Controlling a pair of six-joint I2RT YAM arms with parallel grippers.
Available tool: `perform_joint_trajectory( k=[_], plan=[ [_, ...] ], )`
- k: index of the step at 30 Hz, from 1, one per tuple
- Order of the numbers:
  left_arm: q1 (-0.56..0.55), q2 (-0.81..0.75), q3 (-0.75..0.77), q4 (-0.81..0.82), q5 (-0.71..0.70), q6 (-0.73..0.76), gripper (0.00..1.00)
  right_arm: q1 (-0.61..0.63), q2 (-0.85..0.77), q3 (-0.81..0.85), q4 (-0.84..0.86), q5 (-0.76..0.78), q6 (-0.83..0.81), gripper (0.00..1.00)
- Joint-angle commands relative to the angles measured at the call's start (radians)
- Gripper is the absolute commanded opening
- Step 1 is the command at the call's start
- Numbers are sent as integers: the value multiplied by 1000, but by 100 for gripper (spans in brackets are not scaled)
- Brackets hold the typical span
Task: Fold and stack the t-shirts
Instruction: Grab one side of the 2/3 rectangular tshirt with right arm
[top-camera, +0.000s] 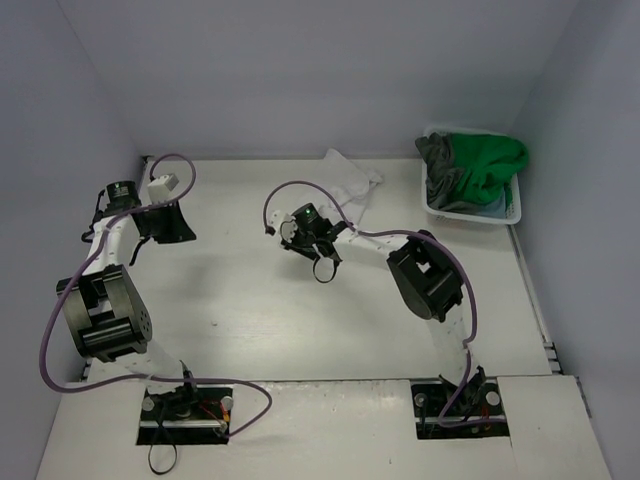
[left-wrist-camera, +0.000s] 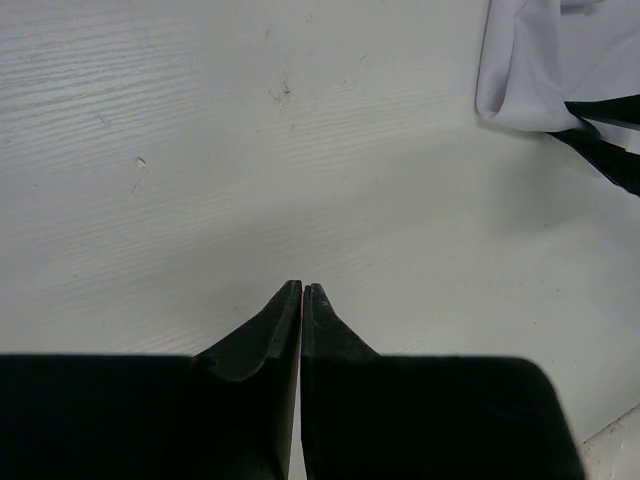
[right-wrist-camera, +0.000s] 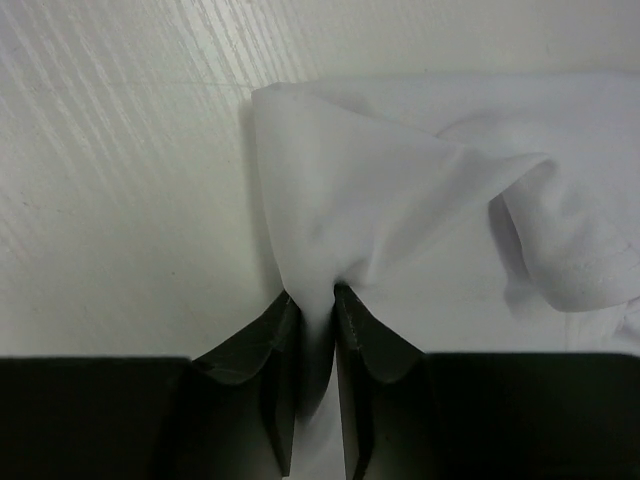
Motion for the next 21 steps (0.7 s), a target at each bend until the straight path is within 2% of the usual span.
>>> perform_joint_trajectory(
  k=[1, 3, 5, 10, 21],
  plan=[
    [3, -52, 8, 33, 35, -7, 0, -33, 1, -1, -74, -35, 27, 15],
    [4, -52, 4, 33, 33, -6, 0, -42, -10, -7, -74, -47, 31, 10],
    [4, -52, 1, 32, 33, -3, 0, -42, -29, -14, -74, -44, 33, 0],
    [3, -57, -6, 27, 32, 0, 0, -33, -82, -37, -132, -65, 39, 0],
    [3, -55, -9, 18, 19, 11, 0, 25, -315, -108, -261, -147, 31, 0]
  ],
)
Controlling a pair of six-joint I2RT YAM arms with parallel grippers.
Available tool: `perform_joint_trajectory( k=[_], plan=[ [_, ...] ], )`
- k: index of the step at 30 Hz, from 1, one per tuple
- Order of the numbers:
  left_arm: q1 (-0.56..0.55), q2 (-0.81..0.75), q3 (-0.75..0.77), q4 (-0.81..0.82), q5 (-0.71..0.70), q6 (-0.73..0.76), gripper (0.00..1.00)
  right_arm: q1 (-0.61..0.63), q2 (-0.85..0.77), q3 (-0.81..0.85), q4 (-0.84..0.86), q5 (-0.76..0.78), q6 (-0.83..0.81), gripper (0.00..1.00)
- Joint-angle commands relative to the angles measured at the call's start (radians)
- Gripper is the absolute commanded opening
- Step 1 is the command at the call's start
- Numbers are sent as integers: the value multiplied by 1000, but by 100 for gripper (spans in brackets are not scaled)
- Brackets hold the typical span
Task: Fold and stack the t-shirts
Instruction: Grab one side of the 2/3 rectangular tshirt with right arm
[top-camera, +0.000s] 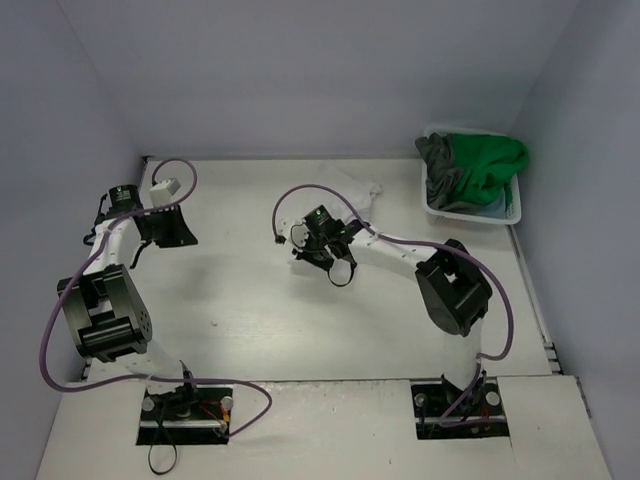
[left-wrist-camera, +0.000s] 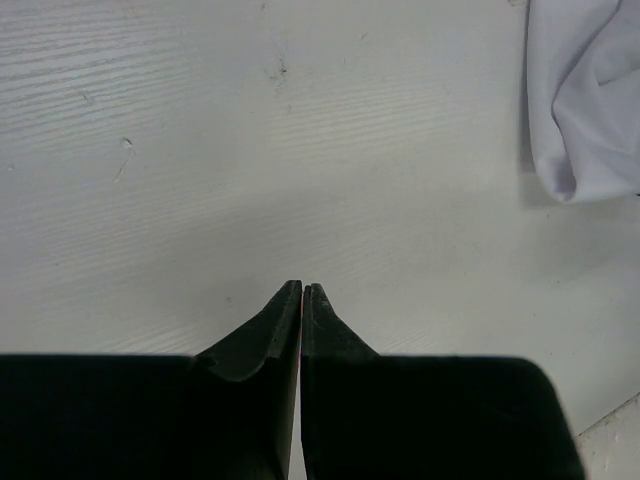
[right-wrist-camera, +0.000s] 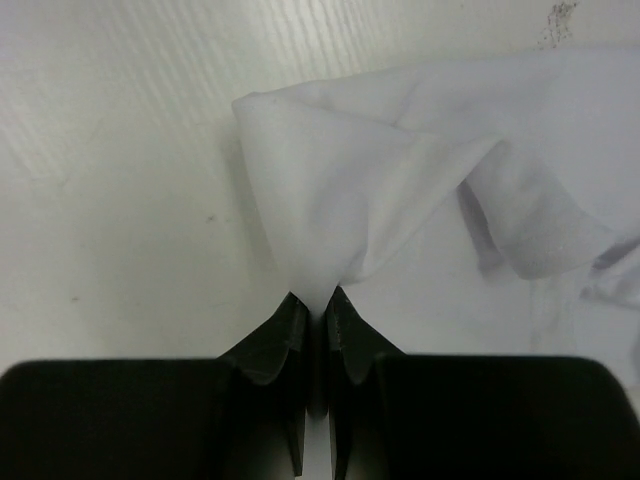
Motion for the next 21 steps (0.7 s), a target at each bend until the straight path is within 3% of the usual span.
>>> perform_joint_trajectory(
  k=[1, 13, 21],
  plan=[
    [4, -55, 23, 17, 19, 12, 0, 29, -149, -6, -69, -52, 11, 0],
    [4, -61, 26, -4, 13, 23, 0, 151, -353, -25, -230, -127, -5, 0],
    [3, -64, 29, -10, 16, 23, 0, 148, -371, 56, -273, -139, -41, 0]
  ],
)
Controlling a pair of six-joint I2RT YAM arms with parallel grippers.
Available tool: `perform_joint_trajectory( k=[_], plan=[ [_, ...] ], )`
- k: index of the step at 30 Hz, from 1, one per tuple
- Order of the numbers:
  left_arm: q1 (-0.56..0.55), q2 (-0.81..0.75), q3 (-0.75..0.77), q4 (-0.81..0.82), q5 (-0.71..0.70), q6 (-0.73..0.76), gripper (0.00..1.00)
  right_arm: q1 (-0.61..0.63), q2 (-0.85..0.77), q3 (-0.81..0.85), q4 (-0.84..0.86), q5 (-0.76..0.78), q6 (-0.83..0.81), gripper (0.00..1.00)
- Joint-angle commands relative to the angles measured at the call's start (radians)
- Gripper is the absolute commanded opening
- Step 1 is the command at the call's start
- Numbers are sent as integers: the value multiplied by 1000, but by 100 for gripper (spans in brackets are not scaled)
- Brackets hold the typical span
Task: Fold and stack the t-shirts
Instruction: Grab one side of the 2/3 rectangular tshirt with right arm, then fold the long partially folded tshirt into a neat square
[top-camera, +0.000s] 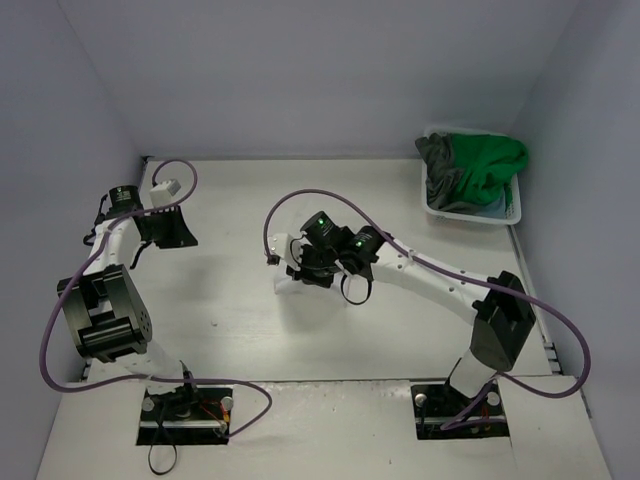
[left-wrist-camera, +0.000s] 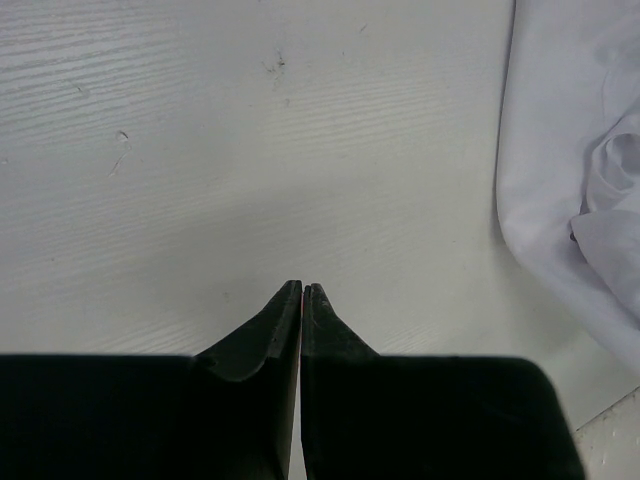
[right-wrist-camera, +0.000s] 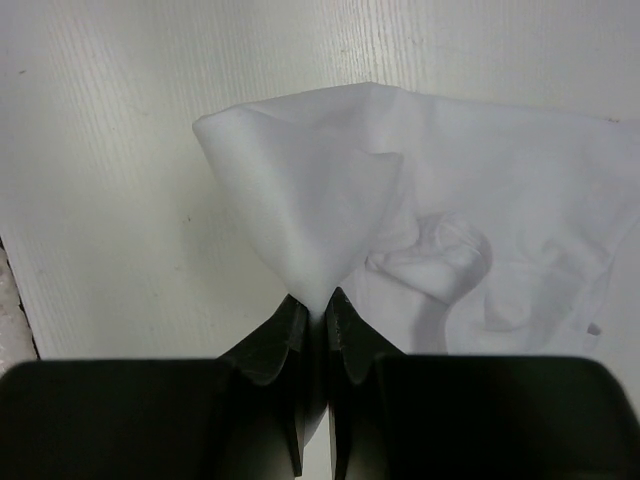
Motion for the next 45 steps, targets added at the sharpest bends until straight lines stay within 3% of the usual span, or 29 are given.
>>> perform_joint_trajectory(
  k=[1, 15, 34, 45],
  plan=[
    [4, -64, 29, 2, 17, 18, 0, -14, -34, 85, -15, -13, -39, 0],
    [3, -33, 21, 12, 12, 20, 0, -205, 196, 324, -16, -125, -147, 0],
    [-17, 24, 32, 29, -11, 10, 0, -444, 441, 529, -15, -326, -222, 0],
    [-28, 34, 27, 21, -14, 12, 0, -522, 607, 617, 11, -406, -240, 0]
  ],
)
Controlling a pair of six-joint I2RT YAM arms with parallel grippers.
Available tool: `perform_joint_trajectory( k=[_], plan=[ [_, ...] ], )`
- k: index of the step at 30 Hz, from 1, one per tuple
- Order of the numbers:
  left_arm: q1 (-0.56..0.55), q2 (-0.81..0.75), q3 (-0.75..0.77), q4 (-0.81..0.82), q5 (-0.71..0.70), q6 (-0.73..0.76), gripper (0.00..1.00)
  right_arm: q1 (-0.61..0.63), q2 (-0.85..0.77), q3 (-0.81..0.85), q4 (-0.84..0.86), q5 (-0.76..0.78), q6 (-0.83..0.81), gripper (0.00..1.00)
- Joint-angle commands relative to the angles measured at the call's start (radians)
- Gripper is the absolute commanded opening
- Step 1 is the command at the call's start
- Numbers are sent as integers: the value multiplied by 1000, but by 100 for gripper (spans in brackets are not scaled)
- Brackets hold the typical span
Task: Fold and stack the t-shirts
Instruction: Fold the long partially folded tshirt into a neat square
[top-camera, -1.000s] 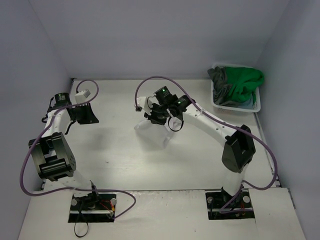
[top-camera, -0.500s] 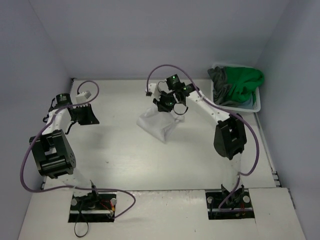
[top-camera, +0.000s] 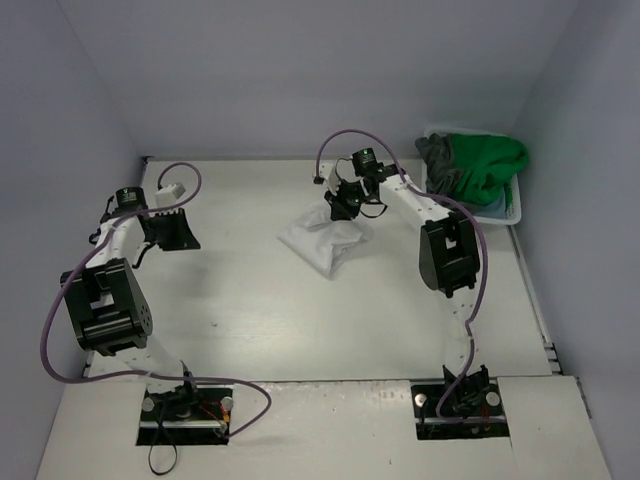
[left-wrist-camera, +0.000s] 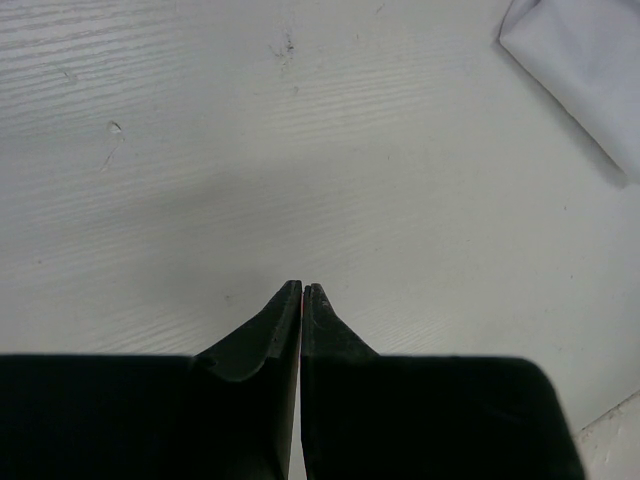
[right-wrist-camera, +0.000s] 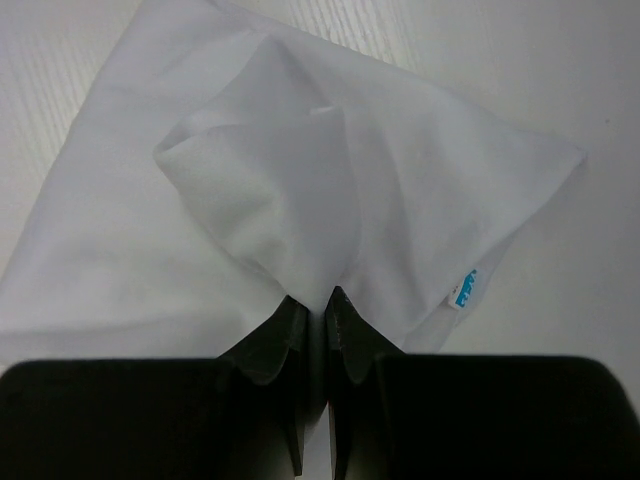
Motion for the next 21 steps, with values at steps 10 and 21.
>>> perform_joint_trajectory(
  k=[10, 21],
  plan=[
    [-43, 22, 17, 18, 5, 27, 0, -35, 80, 63, 185, -14, 79, 25],
    [-176, 37, 50, -21, 1, 79, 0, -34, 54, -23, 410, 252, 277, 39]
  ],
)
